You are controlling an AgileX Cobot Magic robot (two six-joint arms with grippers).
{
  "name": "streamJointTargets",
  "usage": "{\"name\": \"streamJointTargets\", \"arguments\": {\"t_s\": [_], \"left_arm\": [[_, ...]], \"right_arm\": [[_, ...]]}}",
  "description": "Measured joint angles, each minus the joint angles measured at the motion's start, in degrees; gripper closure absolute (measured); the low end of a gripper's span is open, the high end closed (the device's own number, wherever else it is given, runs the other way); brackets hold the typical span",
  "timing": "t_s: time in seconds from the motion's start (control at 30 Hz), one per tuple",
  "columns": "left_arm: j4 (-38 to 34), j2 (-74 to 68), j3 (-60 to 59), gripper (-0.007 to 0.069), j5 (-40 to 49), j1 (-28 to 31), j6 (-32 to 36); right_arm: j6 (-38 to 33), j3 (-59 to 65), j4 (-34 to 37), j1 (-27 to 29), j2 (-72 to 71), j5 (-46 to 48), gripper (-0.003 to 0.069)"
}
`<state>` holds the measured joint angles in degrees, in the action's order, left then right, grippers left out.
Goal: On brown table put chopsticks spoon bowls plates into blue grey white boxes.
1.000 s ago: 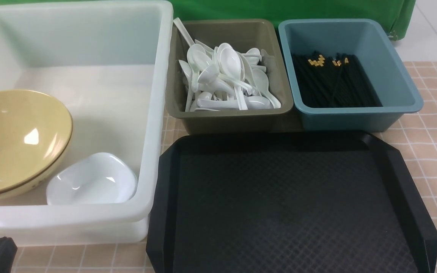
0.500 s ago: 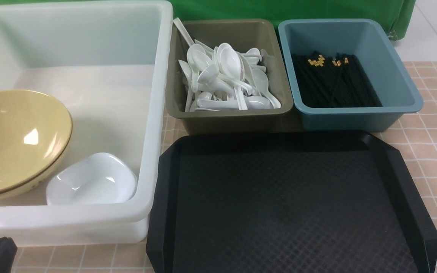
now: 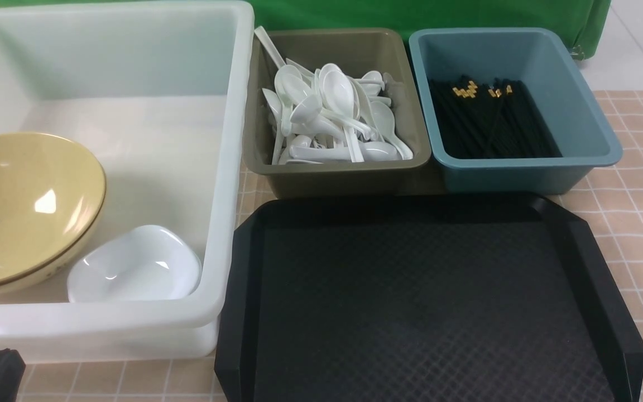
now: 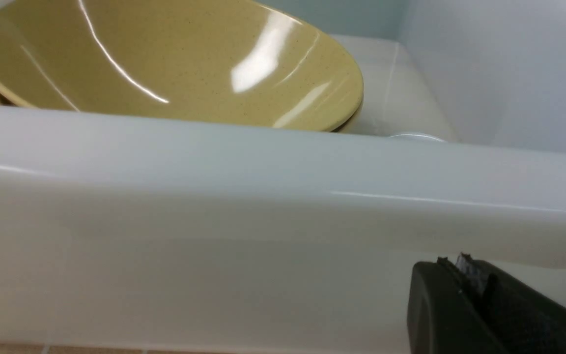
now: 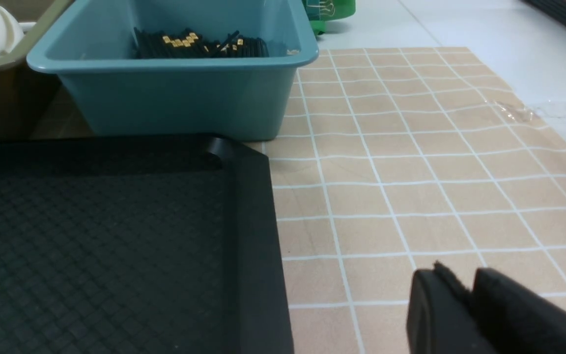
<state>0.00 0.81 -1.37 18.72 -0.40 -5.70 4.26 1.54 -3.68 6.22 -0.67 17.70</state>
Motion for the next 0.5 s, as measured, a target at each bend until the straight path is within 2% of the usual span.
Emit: {"name": "streamJointTargets", "arguments": {"t_s": [0.5], "left_arm": [[0.0,0.0,0.0,0.062,0.0,0.0,0.0]], "right_arm": [[0.0,0.0,0.0,0.0,0.0,0.0,0.0501]]}}
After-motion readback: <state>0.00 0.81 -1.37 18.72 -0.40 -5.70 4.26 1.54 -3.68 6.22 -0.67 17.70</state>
